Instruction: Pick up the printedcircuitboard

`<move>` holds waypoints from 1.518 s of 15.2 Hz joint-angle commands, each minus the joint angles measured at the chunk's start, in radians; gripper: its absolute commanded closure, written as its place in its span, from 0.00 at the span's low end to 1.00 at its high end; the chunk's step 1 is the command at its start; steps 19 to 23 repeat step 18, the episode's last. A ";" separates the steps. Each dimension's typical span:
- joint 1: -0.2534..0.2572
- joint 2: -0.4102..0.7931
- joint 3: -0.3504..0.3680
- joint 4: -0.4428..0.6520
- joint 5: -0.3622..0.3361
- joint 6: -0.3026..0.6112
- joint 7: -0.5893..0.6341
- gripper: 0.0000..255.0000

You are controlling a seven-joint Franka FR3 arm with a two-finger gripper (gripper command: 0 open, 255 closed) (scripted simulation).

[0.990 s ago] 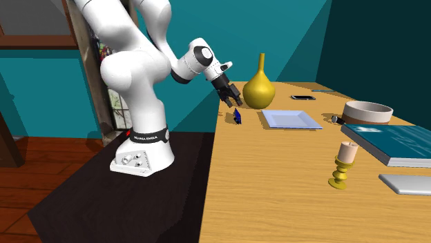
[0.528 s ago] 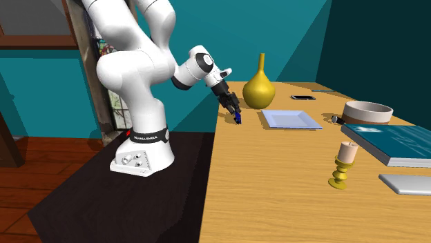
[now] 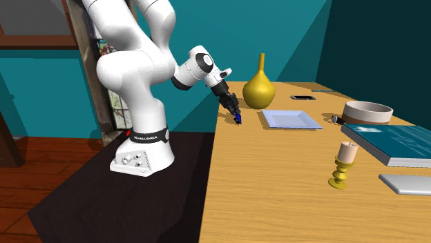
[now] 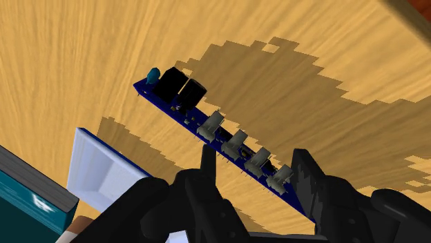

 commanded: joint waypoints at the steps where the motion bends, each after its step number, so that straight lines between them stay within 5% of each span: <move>1: -0.003 0.001 0.002 0.001 -0.001 0.002 0.000 1.00; 9: 0.285 -0.009 -0.298 -0.004 0.043 -0.140 -0.103 1.00; 16: 0.471 -0.061 -0.490 0.008 0.100 -0.262 -0.200 1.00; 23: 0.474 -0.063 -0.494 0.009 0.101 -0.265 -0.202 1.00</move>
